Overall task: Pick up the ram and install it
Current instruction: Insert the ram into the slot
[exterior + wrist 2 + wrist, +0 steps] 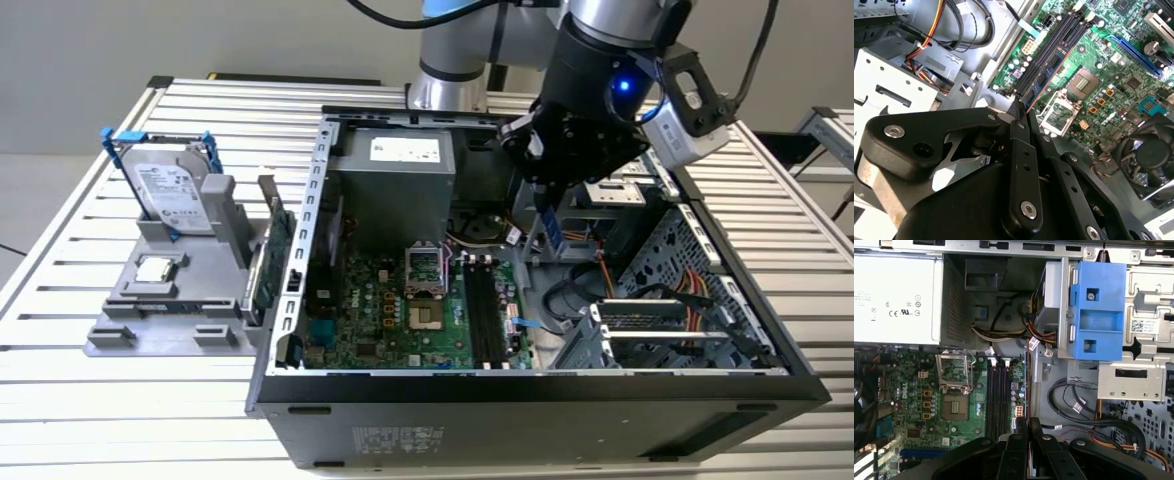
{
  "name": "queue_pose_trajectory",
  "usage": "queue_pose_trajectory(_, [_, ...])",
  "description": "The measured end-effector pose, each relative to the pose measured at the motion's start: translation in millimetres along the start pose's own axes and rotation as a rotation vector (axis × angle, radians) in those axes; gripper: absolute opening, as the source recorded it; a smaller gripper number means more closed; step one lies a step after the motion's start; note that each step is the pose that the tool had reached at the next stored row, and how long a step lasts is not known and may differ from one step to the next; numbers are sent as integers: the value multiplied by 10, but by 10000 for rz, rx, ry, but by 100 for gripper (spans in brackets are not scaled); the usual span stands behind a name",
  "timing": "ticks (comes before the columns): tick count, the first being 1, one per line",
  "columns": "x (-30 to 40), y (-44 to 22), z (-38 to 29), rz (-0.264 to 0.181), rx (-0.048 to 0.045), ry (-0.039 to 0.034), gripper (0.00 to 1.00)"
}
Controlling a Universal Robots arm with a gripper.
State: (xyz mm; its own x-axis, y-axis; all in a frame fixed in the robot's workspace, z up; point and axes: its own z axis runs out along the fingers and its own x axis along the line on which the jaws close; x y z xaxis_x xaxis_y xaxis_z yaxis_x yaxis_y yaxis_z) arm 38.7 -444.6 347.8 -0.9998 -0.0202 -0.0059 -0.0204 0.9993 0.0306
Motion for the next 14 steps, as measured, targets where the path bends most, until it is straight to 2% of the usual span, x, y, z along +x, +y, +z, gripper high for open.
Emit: queue_pose_trajectory(14, [0,15,67,19,20,0,0])
